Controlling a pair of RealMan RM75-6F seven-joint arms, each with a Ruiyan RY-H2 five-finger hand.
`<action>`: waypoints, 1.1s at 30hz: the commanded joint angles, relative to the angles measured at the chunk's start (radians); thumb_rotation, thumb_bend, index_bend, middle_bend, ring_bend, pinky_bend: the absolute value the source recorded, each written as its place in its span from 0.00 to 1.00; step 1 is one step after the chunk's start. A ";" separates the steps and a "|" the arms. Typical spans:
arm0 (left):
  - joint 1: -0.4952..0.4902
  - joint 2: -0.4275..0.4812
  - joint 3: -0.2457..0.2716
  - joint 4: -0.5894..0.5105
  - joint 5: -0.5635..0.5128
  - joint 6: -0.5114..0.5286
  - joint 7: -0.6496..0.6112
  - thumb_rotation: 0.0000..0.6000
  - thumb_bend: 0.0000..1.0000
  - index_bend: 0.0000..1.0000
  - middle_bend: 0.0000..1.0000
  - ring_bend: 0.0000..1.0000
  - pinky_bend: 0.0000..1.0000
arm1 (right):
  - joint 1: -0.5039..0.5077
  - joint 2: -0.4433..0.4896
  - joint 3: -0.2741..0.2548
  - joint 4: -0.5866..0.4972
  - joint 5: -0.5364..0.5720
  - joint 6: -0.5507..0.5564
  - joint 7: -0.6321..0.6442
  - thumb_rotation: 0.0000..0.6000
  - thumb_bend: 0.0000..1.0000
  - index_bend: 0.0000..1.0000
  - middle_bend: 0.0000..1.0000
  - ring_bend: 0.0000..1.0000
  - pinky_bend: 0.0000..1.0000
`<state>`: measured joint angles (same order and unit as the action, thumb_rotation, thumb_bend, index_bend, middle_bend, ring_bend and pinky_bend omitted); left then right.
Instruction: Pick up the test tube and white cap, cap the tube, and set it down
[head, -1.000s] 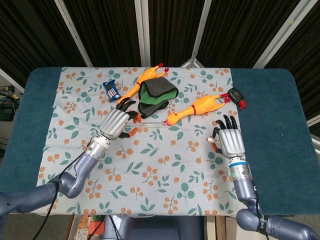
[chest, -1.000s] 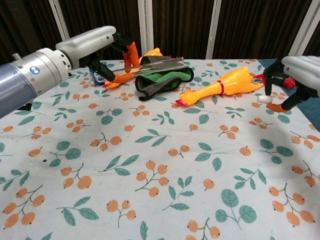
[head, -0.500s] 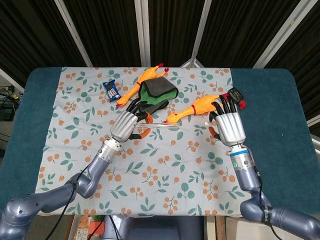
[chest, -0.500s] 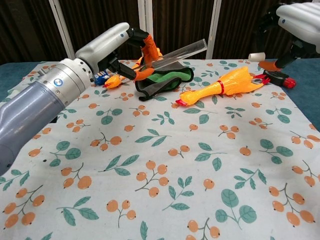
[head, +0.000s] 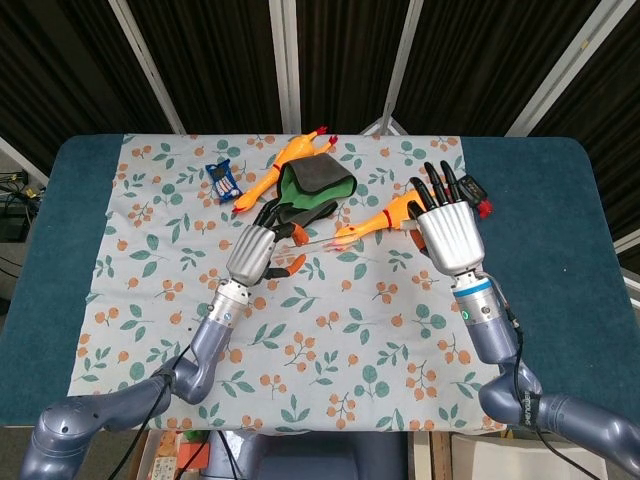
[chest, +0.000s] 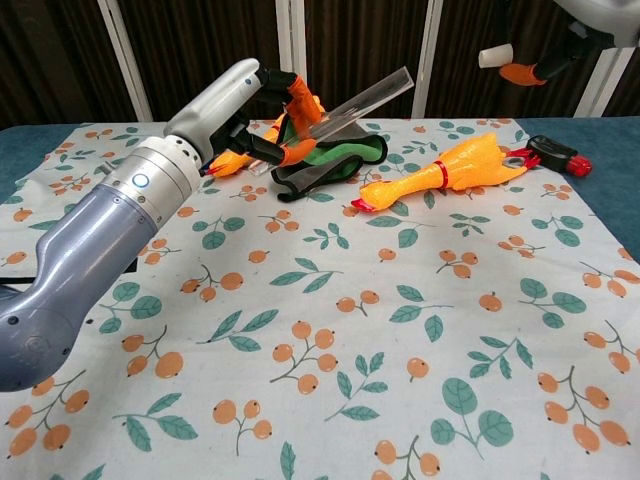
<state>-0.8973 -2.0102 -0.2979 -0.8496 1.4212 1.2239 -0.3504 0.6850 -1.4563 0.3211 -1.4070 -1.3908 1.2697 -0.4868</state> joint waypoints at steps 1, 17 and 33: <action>-0.004 0.002 0.000 -0.004 -0.002 -0.007 0.008 1.00 0.75 0.64 0.65 0.12 0.00 | 0.026 -0.004 -0.005 0.037 -0.043 0.008 -0.003 1.00 0.36 0.58 0.25 0.04 0.00; -0.007 0.020 -0.009 -0.041 -0.019 -0.022 0.044 1.00 0.75 0.64 0.65 0.12 0.00 | 0.068 -0.032 -0.063 0.126 -0.162 0.036 0.021 1.00 0.36 0.58 0.25 0.04 0.00; -0.007 0.013 -0.016 -0.053 -0.035 -0.026 0.073 1.00 0.75 0.63 0.65 0.12 0.00 | 0.069 -0.052 -0.081 0.124 -0.174 0.050 0.025 1.00 0.36 0.58 0.25 0.04 0.00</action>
<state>-0.9039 -1.9966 -0.3137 -0.9020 1.3866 1.1977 -0.2772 0.7538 -1.5077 0.2405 -1.2821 -1.5654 1.3199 -0.4620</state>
